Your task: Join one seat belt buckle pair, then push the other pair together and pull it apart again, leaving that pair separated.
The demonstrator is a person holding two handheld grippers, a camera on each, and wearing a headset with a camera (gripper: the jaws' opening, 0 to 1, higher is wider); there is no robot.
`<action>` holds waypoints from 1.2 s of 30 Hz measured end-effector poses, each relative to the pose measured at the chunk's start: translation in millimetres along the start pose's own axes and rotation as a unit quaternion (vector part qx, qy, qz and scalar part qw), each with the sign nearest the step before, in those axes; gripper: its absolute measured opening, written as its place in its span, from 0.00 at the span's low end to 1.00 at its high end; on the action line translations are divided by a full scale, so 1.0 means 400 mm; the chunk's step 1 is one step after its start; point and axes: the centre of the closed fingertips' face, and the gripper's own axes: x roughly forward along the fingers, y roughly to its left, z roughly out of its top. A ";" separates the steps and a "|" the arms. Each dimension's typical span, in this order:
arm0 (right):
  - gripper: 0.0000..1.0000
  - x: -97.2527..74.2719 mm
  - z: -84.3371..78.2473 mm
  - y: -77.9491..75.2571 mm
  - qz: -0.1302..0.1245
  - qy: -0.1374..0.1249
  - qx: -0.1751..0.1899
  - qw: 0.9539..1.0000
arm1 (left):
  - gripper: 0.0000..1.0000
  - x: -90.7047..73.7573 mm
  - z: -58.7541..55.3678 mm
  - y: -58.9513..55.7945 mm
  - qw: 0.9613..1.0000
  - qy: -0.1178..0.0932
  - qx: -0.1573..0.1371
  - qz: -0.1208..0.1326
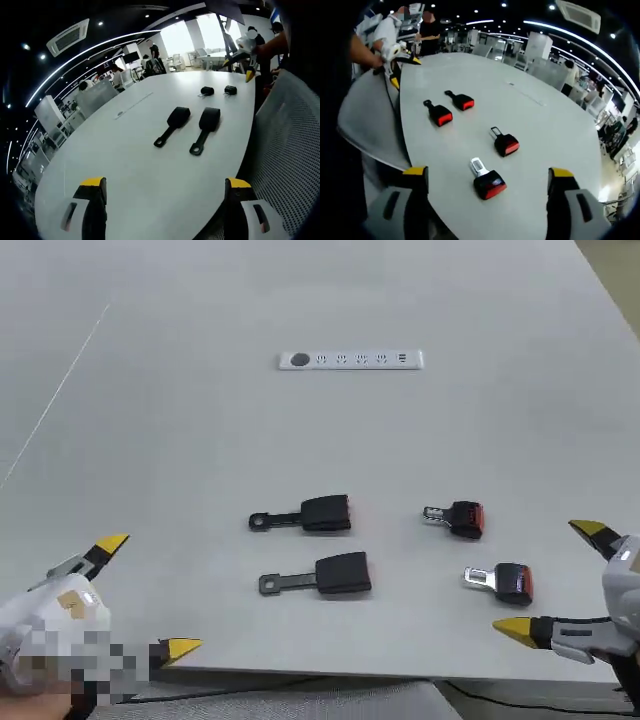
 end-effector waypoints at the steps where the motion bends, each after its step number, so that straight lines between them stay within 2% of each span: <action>1: 1.00 -0.001 0.001 0.000 0.002 0.000 -0.002 1.000 | 0.99 0.001 0.006 -0.006 1.000 -0.006 0.000 -0.004; 3: 0.99 -0.006 -0.005 -0.007 0.001 0.000 -0.004 1.000 | 0.95 -0.001 0.017 -0.014 1.000 -0.014 0.002 -0.010; 10: 1.00 -0.028 -0.032 -0.015 0.006 -0.004 0.009 1.000 | 0.96 0.000 0.007 -0.018 1.000 0.002 -0.006 -0.007; 14: 1.00 -0.029 -0.024 -0.007 0.009 -0.004 0.002 1.000 | 0.97 -0.005 0.011 -0.017 1.000 0.002 -0.007 -0.004; 16: 1.00 -0.034 -0.005 0.001 0.011 -0.004 0.003 1.000 | 0.97 -0.003 0.010 -0.017 1.000 0.005 -0.012 -0.004; 17: 1.00 -0.037 0.022 0.003 0.008 -0.021 -0.006 1.000 | 0.97 -0.002 0.010 -0.018 1.000 0.006 -0.011 -0.006; 18: 1.00 -0.036 0.026 0.003 0.008 -0.023 -0.010 1.000 | 0.97 -0.001 0.012 -0.021 1.000 0.007 -0.010 -0.007; 22: 1.00 -0.036 0.029 0.003 0.009 -0.019 -0.020 1.000 | 0.96 -0.006 0.011 -0.022 1.000 0.006 -0.006 -0.002; 25: 1.00 -0.044 0.036 0.011 0.013 -0.025 -0.028 0.999 | 0.98 -0.001 -0.007 -0.013 0.999 0.028 0.016 0.004; 30: 1.00 -0.047 0.023 0.012 0.013 -0.018 -0.036 0.999 | 0.98 -0.008 -0.001 -0.007 1.000 0.020 -0.001 0.012; 36: 1.00 -0.042 0.014 0.017 0.008 -0.016 -0.028 0.999 | 0.99 -0.004 -0.004 -0.025 1.000 0.025 0.005 -0.004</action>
